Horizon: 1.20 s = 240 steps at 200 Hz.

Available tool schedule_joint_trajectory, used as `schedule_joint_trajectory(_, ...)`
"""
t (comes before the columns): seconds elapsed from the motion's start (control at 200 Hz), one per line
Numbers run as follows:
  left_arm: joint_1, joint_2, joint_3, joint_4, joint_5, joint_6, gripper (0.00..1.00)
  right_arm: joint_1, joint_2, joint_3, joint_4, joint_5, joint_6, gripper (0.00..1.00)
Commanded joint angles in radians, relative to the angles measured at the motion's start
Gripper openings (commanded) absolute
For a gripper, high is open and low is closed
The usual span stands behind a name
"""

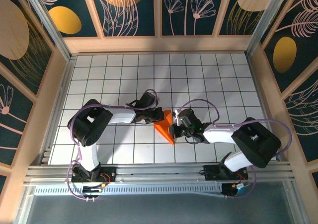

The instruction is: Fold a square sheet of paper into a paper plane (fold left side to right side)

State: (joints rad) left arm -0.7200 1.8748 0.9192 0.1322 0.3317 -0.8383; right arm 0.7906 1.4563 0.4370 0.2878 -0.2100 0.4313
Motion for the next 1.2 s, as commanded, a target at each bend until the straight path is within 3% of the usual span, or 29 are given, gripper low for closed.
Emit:
schedule_joint_trajectory(0.0, -0.011, 0.039, -0.010, -0.046, -0.014, -0.001, 0.00, -0.009, 0.018, 0.025, 0.011, 0.006, -0.009, 0.00)
schedule_joint_trajectory(0.135, -0.012, 0.035, -0.010, -0.042, -0.016, -0.003, 0.00, -0.008, 0.027, 0.012, 0.016, -0.001, -0.007, 0.00)
schedule_joint_trajectory(0.626, 0.030, -0.112, 0.084, -0.108, -0.112, 0.026, 0.18, -0.008, 0.053, -0.038, -0.003, -0.012, 0.001, 0.00)
schedule_joint_trajectory(0.811, 0.039, -0.280, -0.030, -0.077, -0.165, 0.029, 0.12, -0.005, 0.054, -0.034, -0.006, -0.012, -0.006, 0.00)
schedule_joint_trajectory(1.021, 0.013, -0.445, -0.248, 0.102, -0.044, 0.008, 0.05, -0.005, 0.059, -0.023, -0.029, -0.008, -0.020, 0.00)
schedule_joint_trajectory(1.196, -0.038, -0.459, -0.342, 0.233, 0.012, -0.063, 0.04, -0.006, 0.072, -0.024, -0.029, -0.015, -0.019, 0.00)
